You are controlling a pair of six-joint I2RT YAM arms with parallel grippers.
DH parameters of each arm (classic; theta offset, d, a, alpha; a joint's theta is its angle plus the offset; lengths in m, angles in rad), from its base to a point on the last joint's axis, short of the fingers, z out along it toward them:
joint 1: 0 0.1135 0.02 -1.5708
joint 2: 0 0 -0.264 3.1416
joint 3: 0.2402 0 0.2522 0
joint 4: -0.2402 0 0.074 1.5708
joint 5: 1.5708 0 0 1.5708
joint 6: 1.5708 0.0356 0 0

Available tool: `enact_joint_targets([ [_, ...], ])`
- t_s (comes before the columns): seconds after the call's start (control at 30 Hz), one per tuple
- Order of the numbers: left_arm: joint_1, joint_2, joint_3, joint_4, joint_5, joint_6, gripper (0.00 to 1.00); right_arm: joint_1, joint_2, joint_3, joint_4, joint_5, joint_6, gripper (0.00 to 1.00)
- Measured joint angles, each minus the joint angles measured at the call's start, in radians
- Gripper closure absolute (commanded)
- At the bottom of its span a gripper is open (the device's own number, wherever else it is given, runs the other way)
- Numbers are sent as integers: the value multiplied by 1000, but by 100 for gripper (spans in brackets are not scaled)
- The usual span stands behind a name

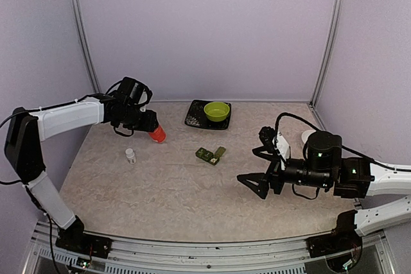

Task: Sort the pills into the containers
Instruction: Place the pill bottle at the center of the board.

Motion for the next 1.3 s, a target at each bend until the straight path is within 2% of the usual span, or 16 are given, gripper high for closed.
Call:
enact_joint_targets([
  [1.3, 22, 79, 72, -111, -175, 21, 56, 0, -28, -39, 3, 0, 1, 0],
])
